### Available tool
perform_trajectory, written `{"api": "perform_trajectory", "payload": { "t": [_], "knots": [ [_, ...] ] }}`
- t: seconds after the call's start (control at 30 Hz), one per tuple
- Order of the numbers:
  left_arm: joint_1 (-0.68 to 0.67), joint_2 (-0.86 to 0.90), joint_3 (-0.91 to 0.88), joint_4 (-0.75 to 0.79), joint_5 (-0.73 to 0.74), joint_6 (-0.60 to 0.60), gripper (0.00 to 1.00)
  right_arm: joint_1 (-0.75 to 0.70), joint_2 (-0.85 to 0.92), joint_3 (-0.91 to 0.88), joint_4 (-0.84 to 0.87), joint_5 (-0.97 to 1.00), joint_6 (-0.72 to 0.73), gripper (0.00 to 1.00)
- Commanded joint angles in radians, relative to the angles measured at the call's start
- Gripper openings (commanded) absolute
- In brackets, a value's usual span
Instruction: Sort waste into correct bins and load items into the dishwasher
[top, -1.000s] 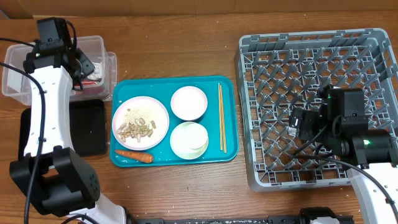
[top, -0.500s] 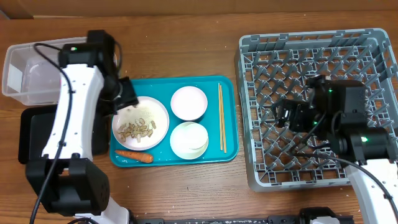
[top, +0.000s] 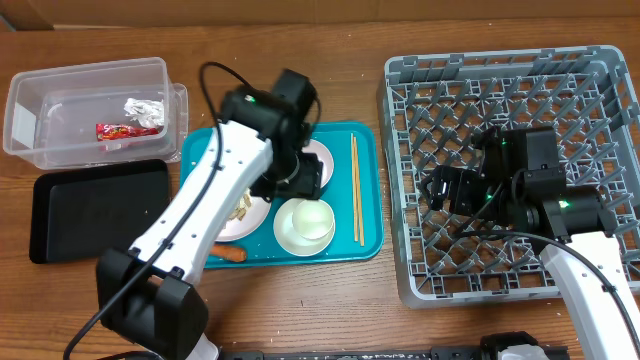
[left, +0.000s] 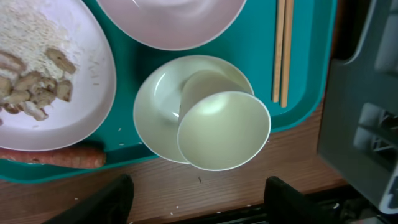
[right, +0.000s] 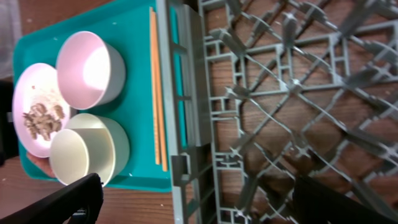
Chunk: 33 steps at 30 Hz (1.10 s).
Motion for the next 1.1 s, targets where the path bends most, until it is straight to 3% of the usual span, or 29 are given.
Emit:
{"api": "perform_trajectory", "payload": {
  "t": [0.0,0.17,0.33,0.47,0.63,0.83,0.97,1.07],
  "knots": [
    [-0.029,-0.015,-0.076,0.029,-0.071,-0.056,0.69,0.001,-0.005,0.028,-0.014,0.061,0.009,1.00],
    [-0.031,-0.013,-0.211,0.143,-0.069,-0.071,0.65,0.001,-0.005,0.028,-0.029,0.075,0.005,1.00],
    [-0.029,-0.010,-0.332,0.283,-0.050,-0.078,0.52,0.001,-0.005,0.028,-0.029,0.074,0.005,1.00],
    [-0.029,-0.009,-0.372,0.331,-0.006,-0.078,0.04,0.001,-0.005,0.028,-0.034,0.074,0.005,1.00],
    [-0.014,-0.010,-0.333,0.303,-0.010,-0.077,0.04,0.000,-0.005,0.028,-0.036,0.121,0.005,1.00],
    [0.074,-0.011,-0.156,0.184,0.034,-0.005,0.04,-0.034,-0.005,0.044,-0.047,0.313,0.040,1.00],
    [0.161,-0.011,-0.035,0.169,0.259,0.070,0.04,-0.136,-0.005,0.068,-0.029,0.357,0.117,1.00],
    [0.211,-0.011,-0.021,0.259,0.565,0.093,0.04,-0.225,-0.001,0.069,0.029,0.115,0.039,1.00]
  ]
}}
